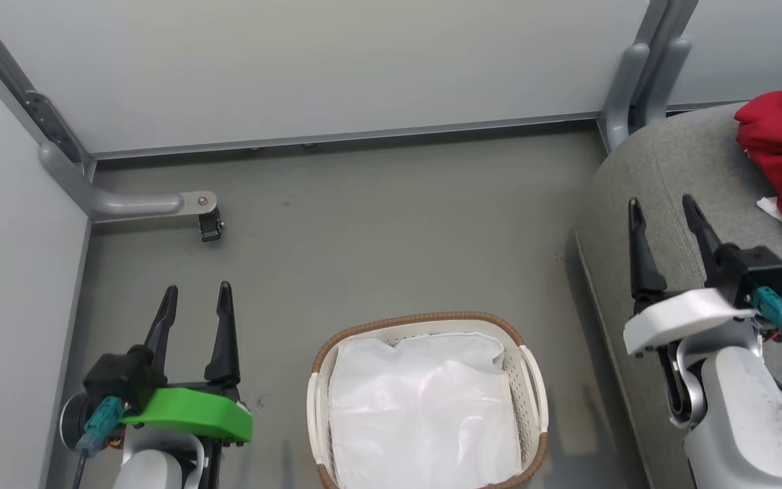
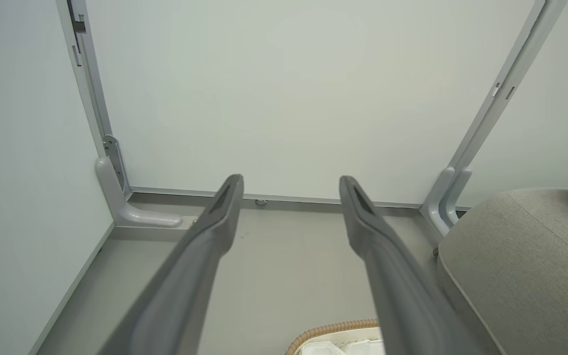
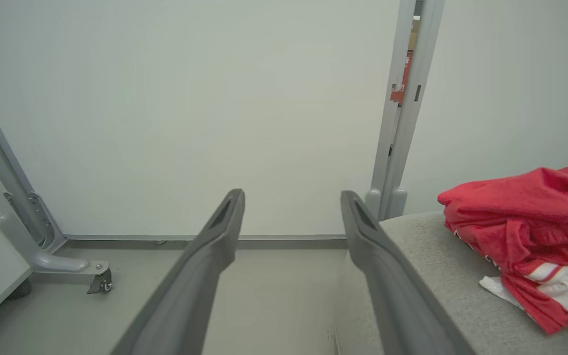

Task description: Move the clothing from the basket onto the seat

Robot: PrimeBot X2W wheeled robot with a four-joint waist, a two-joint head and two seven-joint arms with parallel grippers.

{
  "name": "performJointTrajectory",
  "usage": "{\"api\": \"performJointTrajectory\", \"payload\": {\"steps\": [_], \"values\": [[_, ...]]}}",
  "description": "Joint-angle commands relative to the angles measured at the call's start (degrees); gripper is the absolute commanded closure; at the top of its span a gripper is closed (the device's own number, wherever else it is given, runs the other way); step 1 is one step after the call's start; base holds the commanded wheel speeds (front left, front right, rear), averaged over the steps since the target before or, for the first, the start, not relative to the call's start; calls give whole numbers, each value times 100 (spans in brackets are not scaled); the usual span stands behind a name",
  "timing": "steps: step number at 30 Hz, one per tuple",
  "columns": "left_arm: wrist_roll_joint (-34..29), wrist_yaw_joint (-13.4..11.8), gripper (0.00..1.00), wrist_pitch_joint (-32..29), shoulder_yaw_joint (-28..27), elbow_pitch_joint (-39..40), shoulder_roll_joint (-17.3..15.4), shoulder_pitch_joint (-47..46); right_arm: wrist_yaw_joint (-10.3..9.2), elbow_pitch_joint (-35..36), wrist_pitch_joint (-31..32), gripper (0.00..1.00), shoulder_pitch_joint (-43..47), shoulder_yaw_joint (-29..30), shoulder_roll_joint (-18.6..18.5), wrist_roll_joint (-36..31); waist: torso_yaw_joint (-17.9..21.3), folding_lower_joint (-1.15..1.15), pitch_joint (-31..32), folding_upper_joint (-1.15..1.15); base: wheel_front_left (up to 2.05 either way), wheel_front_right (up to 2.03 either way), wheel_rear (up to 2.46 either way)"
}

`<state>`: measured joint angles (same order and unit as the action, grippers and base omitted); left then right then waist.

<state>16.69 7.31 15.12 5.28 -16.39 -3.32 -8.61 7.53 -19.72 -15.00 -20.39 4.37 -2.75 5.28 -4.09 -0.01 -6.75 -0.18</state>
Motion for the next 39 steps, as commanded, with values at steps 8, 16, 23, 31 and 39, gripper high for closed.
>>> {"api": "performJointTrajectory", "payload": {"steps": [8,16,23,31,39], "values": [[-89,24,0,4,-290,47,34,514,-8,345,-27,0,768,-206,-24,371,44,1,255,18,0,0,0],[-13,26,0,4,-461,59,43,740,-8,359,-27,0,985,-394,-24,462,167,1,325,18,0,0,0],[14,27,0,4,-424,29,43,737,-8,341,-27,0,1036,-485,-24,506,174,1,349,18,0,0,0],[9,27,0,4,-372,13,43,704,-8,375,-27,0,1037,-454,-24,577,140,1,336,18,0,0,0],[305,5,100,-56,-340,-146,50,686,0,152,103,100,1075,-439,40,842,141,1,340,0,0,0,0]]}}
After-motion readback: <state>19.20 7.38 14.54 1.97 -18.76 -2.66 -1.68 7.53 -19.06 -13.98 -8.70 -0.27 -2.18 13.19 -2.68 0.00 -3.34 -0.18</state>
